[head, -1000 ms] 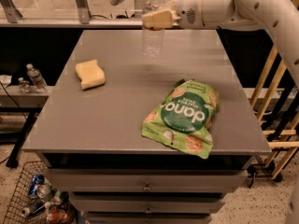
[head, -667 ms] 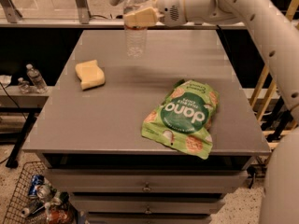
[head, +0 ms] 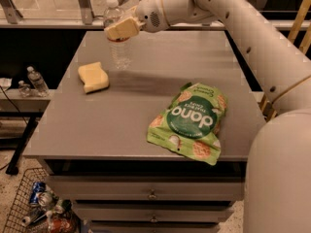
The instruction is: Move water bottle near sponge
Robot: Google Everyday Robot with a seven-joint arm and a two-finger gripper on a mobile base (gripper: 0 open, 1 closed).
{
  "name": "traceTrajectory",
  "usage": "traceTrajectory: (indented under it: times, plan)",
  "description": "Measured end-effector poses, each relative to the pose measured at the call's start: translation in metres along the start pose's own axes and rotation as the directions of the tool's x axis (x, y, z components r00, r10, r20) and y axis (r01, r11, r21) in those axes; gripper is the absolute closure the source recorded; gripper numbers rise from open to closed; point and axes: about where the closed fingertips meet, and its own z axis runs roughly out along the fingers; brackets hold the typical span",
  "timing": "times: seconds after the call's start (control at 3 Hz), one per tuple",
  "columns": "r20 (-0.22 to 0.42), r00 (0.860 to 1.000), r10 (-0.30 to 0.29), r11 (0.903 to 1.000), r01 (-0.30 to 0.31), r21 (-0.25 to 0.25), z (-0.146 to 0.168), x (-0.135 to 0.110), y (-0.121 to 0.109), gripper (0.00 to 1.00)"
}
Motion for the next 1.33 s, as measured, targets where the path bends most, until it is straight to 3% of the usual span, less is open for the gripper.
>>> traceTrajectory:
  times: [0.67,1.33]
  plan:
    - [-0.034,0.999,0.019,0.998,-0.021,-0.059,0.03,0.016,0.015,1.0]
    - [-0.004,0.998,0.06,0.9922,-0.061,-0.109,0.041,0.023,0.022,1.0]
